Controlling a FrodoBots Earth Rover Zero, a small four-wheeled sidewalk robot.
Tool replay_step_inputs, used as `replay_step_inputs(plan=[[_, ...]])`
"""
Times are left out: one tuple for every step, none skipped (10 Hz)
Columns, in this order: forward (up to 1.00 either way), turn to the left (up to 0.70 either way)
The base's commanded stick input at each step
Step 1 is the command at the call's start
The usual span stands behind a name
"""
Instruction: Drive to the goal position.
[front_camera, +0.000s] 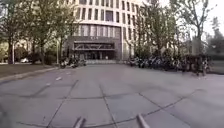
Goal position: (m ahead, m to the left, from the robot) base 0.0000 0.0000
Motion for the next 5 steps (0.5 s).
replay_step_inputs(plan=[[-0.45,0.00],[-0.45,0.00],[-0.45,0.00],[-0.07,0.00],[0.00,0.00]])
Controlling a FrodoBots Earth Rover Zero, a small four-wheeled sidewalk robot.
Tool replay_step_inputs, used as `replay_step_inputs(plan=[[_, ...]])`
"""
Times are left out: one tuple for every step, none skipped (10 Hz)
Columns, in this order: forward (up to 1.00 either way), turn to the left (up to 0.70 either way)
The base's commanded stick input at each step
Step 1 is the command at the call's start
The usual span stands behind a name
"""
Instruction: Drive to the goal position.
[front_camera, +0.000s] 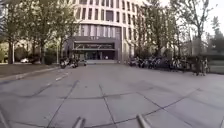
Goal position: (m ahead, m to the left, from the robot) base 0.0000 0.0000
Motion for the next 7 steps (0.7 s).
replay_step_inputs(plan=[[0.00,0.00],[0.00,0.00],[0.00,0.00],[0.00,0.00],[0.00,0.00],[0.00,0.01],[0.00,0.29]])
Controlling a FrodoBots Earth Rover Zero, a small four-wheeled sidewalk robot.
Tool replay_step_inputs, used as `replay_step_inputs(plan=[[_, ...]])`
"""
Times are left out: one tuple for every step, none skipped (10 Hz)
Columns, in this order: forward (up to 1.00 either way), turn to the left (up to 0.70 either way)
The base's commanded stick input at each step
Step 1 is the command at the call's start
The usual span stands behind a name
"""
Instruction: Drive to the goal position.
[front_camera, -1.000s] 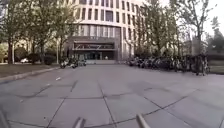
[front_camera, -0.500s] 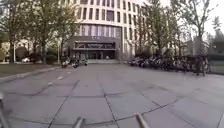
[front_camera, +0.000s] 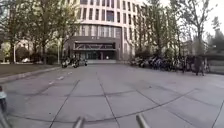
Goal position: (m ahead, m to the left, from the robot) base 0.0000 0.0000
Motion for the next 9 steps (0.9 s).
replay_step_inputs(plan=[[0.00,0.41],[0.00,0.45],[0.00,0.45],[0.00,0.45],[0.00,0.45],[0.00,0.45],[0.00,0.45],[0.00,0.45],[0.00,0.45]])
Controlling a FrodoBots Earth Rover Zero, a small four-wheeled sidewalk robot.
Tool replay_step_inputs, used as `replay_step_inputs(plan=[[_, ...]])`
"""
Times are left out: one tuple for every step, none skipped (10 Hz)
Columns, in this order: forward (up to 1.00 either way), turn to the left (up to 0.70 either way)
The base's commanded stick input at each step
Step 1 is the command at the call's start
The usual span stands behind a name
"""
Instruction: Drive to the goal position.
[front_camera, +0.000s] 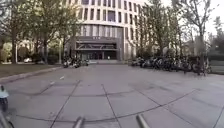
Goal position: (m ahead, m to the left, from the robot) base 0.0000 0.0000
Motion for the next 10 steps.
replay_step_inputs(plan=[[0.00,0.45],[0.00,0.45],[0.00,0.45],[0.00,0.45],[0.00,0.45],[0.00,0.45],[0.00,0.45],[0.00,0.45],[0.00,0.45],[0.00,0.44]])
